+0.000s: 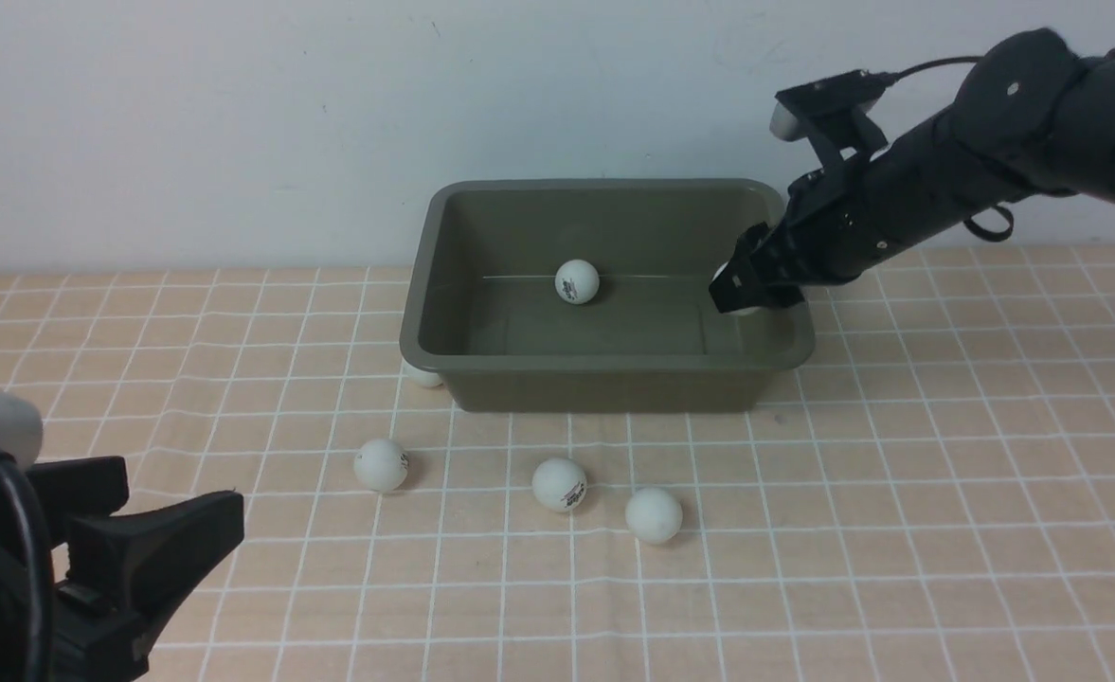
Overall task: Put the table tennis balls into the box on the light coffee tablecloth.
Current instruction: 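Release the ping pong ball into the bin and lift the gripper away, then reach for and grasp a ping pong ball on the table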
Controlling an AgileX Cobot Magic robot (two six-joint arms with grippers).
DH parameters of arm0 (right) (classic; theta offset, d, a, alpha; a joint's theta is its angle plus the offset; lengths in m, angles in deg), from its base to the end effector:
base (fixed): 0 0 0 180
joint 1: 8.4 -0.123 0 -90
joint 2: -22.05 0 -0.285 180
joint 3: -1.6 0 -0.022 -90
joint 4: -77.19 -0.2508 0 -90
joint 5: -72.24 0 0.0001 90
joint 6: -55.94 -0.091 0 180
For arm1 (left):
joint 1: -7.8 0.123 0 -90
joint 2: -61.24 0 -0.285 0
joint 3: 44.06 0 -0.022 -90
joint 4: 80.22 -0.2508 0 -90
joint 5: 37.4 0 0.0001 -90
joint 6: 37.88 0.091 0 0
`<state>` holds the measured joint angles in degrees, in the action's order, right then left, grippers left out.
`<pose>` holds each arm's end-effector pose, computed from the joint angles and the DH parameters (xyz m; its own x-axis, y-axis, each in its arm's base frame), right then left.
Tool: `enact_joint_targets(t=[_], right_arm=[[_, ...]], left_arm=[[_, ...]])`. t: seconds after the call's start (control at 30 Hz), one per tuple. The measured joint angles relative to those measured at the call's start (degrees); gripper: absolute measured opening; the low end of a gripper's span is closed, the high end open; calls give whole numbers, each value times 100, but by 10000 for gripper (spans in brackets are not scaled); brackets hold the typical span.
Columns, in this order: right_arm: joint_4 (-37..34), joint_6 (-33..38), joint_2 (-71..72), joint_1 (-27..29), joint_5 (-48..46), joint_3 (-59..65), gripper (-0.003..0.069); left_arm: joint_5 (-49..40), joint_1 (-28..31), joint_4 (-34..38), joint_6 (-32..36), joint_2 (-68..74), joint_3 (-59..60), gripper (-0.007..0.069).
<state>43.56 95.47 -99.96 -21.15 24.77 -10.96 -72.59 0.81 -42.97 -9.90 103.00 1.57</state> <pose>0.4153 0.1321 0.2287 -0.7250 -0.4113 -0.5525 -0.6033 0.7662 0.2212 0.1084 -0.0453 0.3078 -0.4735 -0.0058 -0.8808 0.3922 0.8940 -0.2168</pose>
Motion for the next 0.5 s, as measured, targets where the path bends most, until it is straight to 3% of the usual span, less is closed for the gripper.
enact_joint_targets(t=[0.13, 0.27, 0.5], right_arm=[[-42, 76, -53, 0, 164, 0, 373], [-36, 83, 114, 7, 453, 0, 463], [716, -248, 1165, 207, 192, 0, 482]], left_arm=[[-32, 0, 0, 12, 0, 0, 511], [-32, 0, 0, 12, 0, 0, 511], [-37, 0, 0, 18, 0, 0, 511]])
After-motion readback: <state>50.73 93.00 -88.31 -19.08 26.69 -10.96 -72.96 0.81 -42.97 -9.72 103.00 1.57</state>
